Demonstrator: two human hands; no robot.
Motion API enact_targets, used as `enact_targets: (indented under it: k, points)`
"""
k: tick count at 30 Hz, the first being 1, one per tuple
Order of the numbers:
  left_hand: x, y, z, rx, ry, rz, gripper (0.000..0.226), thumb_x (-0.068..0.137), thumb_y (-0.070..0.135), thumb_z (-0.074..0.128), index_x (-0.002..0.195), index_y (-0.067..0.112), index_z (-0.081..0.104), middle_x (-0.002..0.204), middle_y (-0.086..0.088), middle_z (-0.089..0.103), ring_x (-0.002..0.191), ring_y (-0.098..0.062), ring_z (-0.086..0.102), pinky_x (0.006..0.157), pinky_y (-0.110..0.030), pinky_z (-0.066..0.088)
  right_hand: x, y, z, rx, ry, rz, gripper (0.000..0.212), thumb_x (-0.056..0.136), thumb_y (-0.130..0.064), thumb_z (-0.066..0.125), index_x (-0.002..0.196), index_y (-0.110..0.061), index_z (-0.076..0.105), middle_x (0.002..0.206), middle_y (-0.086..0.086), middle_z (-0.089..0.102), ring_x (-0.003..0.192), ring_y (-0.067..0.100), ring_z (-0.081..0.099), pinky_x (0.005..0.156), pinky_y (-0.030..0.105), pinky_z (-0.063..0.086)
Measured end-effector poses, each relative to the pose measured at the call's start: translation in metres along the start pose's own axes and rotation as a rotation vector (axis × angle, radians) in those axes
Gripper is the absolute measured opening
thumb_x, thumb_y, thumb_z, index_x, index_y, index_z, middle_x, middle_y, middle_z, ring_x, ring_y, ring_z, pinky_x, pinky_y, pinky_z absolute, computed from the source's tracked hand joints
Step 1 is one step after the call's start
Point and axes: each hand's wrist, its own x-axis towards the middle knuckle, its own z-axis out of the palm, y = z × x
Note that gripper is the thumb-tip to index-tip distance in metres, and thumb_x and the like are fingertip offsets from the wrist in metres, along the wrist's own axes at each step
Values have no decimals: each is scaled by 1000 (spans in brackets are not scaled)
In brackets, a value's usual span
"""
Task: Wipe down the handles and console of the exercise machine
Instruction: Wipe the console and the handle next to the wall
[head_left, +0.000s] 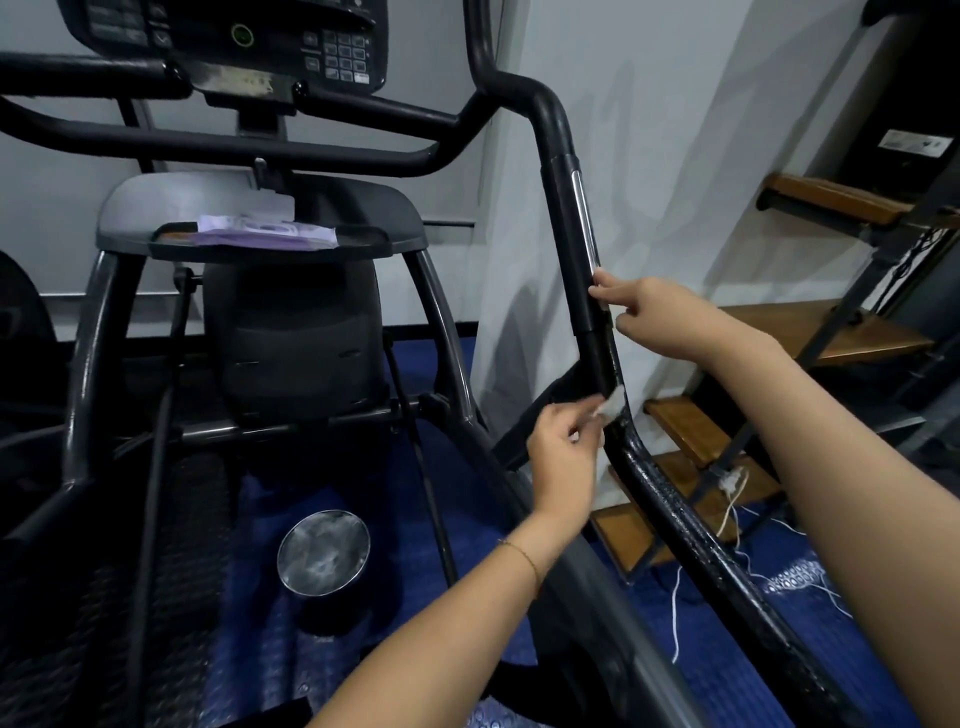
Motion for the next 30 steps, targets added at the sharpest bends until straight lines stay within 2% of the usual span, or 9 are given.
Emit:
enact_targets:
  k: [3, 6, 9, 12, 14, 18, 20, 22, 30]
  points:
    - [25, 34, -13, -102, 14, 0, 30, 88, 4, 61, 118, 8, 60, 92, 3, 62, 83, -6, 60, 80, -18, 50, -12, 6, -3, 338, 126, 14, 38, 92, -14, 51, 130, -18, 54, 134, 2, 56, 122, 11, 51, 104, 22, 33]
    - [55, 66, -20, -127, -12, -24, 26, 86, 1, 62, 112, 3, 58, 87, -3, 63, 78, -12, 61, 73, -20, 51, -31, 2, 6, 535, 254, 3, 41, 84, -22, 65, 124, -21, 58, 114, -2, 63, 102, 12, 60, 97, 32, 47]
    - [61, 83, -17, -167, -99, -137, 18, 87, 2, 61, 105, 5, 58, 87, -8, 62, 78, -19, 62, 71, -24, 53, -43, -6, 31, 479, 391, 2, 49, 80, -17, 70, 127, -18, 55, 110, 0, 57, 90, 14, 60, 85, 28, 50]
    - [57, 88, -13, -245, -224, -218, 25, 89, 1, 59, 113, -5, 58, 81, -6, 63, 66, -11, 61, 54, -14, 54, -43, -6, 47, 392, 497, 13, 42, 82, -13, 66, 123, -12, 59, 112, 8, 58, 90, 19, 60, 89, 34, 50]
    - [60, 90, -15, -197, -255, -173, 23, 92, 3, 54, 113, -3, 60, 86, -8, 65, 72, -13, 63, 61, -17, 56, -43, -1, 48, 385, 556, 32, 34, 86, -11, 63, 120, -9, 62, 112, 10, 55, 89, 17, 56, 91, 32, 49]
    - [90, 92, -29, 658, -101, 507, 32, 93, 10, 46, 118, 18, 64, 126, 0, 58, 111, -12, 55, 89, -26, 46, -39, 12, 46, 289, 581, -6, 32, 90, -8, 56, 122, -9, 60, 114, 11, 50, 95, 22, 56, 92, 33, 47]
    - [106, 95, -36, 1139, -202, 769, 46, 94, 4, 40, 136, 22, 49, 149, 0, 38, 134, -16, 38, 99, -30, 42, -32, 16, 48, 170, 513, -22, 34, 91, -8, 54, 125, -9, 57, 113, 11, 54, 95, 23, 56, 87, 34, 46]
    - [115, 97, -37, 1437, -348, 845, 59, 94, -4, 34, 147, 22, 31, 158, 0, 15, 145, -17, 20, 102, -31, 39, -24, 17, 53, 98, 475, -62, 27, 89, -6, 55, 115, -6, 61, 110, 14, 57, 94, 28, 58, 82, 35, 45]
    - [108, 89, -39, 1482, -429, 837, 71, 88, -15, 29, 151, 13, 9, 159, -6, -5, 147, -18, 6, 91, -23, 42, -40, 26, 74, -43, 412, -188, 7, 79, 1, 63, 79, 3, 69, 83, 21, 59, 70, 36, 61, 62, 38, 50]
